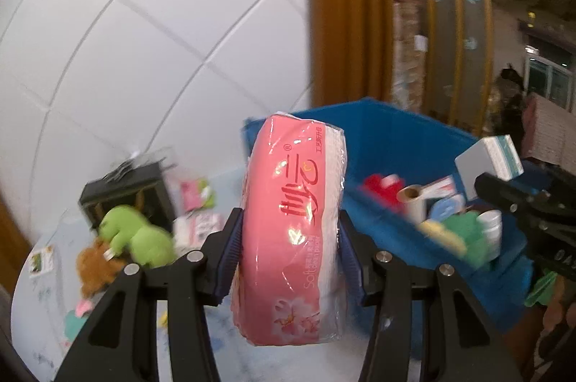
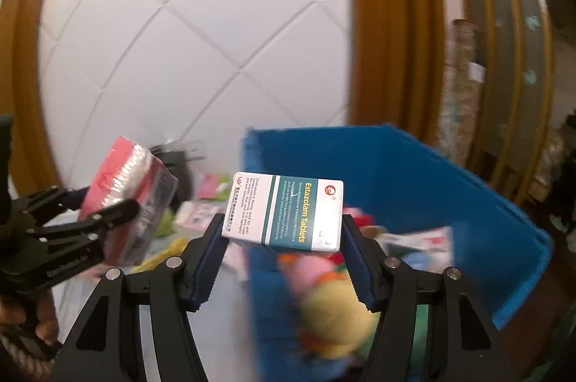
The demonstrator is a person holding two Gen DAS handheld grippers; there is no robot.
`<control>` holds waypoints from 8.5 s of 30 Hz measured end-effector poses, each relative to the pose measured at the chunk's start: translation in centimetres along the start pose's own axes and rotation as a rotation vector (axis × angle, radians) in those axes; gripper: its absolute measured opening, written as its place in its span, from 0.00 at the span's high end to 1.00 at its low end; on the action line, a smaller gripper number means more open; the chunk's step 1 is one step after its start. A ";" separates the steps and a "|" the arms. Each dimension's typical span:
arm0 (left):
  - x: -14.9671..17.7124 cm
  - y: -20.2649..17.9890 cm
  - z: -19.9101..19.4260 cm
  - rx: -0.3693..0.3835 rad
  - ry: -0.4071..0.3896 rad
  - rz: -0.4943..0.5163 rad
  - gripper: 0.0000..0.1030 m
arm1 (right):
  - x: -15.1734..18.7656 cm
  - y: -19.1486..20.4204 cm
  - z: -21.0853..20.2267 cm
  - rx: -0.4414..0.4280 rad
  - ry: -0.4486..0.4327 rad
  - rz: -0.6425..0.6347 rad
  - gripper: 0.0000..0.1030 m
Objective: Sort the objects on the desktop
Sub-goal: 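Carry the pink tissue pack and Estazolam box over the blue crate, then open both grippers to drop the tissue pack and box into the crate, then move both grippers back over the table toward the plush pile, then grasp the yellow plastic clip with left gripper while right grasps a white medicine box, then lift and carry the yellow clip and white box over the blue crate, then open both grippers to drop the clip and box into the crate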
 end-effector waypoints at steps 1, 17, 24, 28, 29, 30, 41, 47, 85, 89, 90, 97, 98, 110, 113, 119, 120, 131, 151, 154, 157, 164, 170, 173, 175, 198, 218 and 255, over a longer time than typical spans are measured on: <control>-0.5 -1.3 0.0 0.015 -0.007 0.009 0.52 | 0.0 -1.3 -0.8 0.018 -0.006 0.010 0.40; -5.0 -18.0 0.6 0.063 -0.020 0.164 0.52 | 2.0 -15.5 -3.2 0.105 0.054 0.069 0.40; -4.1 -21.0 2.4 0.107 0.107 0.223 0.52 | 2.8 -17.4 -1.7 0.093 0.129 0.050 0.40; -3.3 -21.9 3.0 0.103 0.162 0.254 0.49 | 4.0 -18.5 -0.3 0.112 0.209 0.060 0.40; -3.4 -21.8 3.0 0.099 0.165 0.252 0.48 | 4.3 -18.7 0.1 0.119 0.226 0.061 0.40; -3.3 -21.7 2.9 0.095 0.167 0.253 0.47 | 4.5 -19.0 0.4 0.122 0.243 0.063 0.40; -3.0 -21.8 2.4 0.080 0.147 0.251 0.33 | 5.4 -20.2 1.7 0.148 0.297 0.052 0.10; -3.0 -20.3 1.8 0.073 0.126 0.213 0.33 | 5.0 -20.5 1.2 0.149 0.282 0.045 0.00; 15.9 22.1 12.8 -0.222 0.391 -0.040 0.23 | 6.4 14.5 13.4 -0.201 0.204 0.080 0.00; 18.6 22.2 19.2 -0.179 0.479 -0.024 0.23 | 11.7 13.0 21.2 -0.146 0.316 0.207 0.00; 19.0 22.0 20.4 -0.163 0.490 -0.022 0.23 | 13.3 12.3 23.4 -0.108 0.350 0.236 0.00; 20.8 18.8 30.0 -0.079 0.559 0.026 0.23 | 17.6 7.7 32.6 0.140 0.438 0.281 0.00; 20.8 18.4 31.1 -0.070 0.560 0.034 0.23 | 17.9 7.1 33.6 0.169 0.438 0.288 0.00; 22.5 19.2 38.5 -0.117 0.630 0.003 0.85 | 19.9 2.6 39.5 0.235 0.289 0.419 0.00; 23.0 21.0 38.3 -0.140 0.641 -0.015 0.85 | 20.1 5.9 42.5 0.079 0.338 0.288 0.00; 23.4 20.9 37.3 -0.134 0.642 0.006 0.85 | 21.3 10.6 44.7 -0.060 0.428 0.150 0.00; 23.5 20.8 37.3 -0.126 0.640 0.002 0.85 | 21.6 10.0 44.6 -0.009 0.434 0.155 0.00; 22.8 20.4 38.8 -0.107 0.629 -0.013 0.85 | 24.3 0.0 52.3 0.289 0.431 0.216 0.00; 22.8 20.5 39.0 -0.080 0.662 -0.048 0.85 | 27.0 5.0 58.7 -0.116 0.479 0.184 0.00; 22.6 20.2 39.3 -0.076 0.651 -0.041 0.85 | 26.5 7.0 60.5 -0.061 0.439 0.038 0.00; 22.7 20.2 39.3 -0.085 0.652 -0.055 0.85 | 27.2 8.7 65.1 -0.023 0.493 -0.089 0.00; 23.3 21.1 37.2 -0.095 0.642 -0.053 0.85 | 27.8 7.7 66.1 0.239 0.502 -0.253 0.61; 22.7 21.2 34.3 -0.074 0.601 -0.071 0.86 | 27.3 6.8 63.1 0.073 0.492 -0.154 0.71; 22.2 21.8 32.6 -0.073 0.587 -0.099 0.86 | 26.7 6.5 62.0 0.000 0.493 -0.071 0.78; 21.9 22.5 30.8 -0.079 0.570 -0.109 0.87 | 25.2 6.3 62.7 -0.059 0.505 -0.015 0.83; 10.6 19.8 10.5 -0.096 0.201 -0.105 0.87 | 11.4 10.0 31.5 -0.332 0.256 -0.071 0.84; -9.4 -0.4 -1.7 0.172 -0.229 -0.056 0.87 | -2.7 -10.2 11.6 -0.108 -0.093 -0.007 0.84; -2.2 -19.3 9.4 0.150 0.305 0.218 0.86 | 3.2 -25.7 20.0 -0.265 0.319 0.070 0.84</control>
Point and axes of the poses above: each gripper's, at about its wrist camera, not at the fingertips, and z roughly the way its jaws point, y to its left, x to its underside, the point moved 2 cm from there along z, roughly the way its jaws point, and after that the axes turned 14 degrees about -x, right-handed, at the moved point
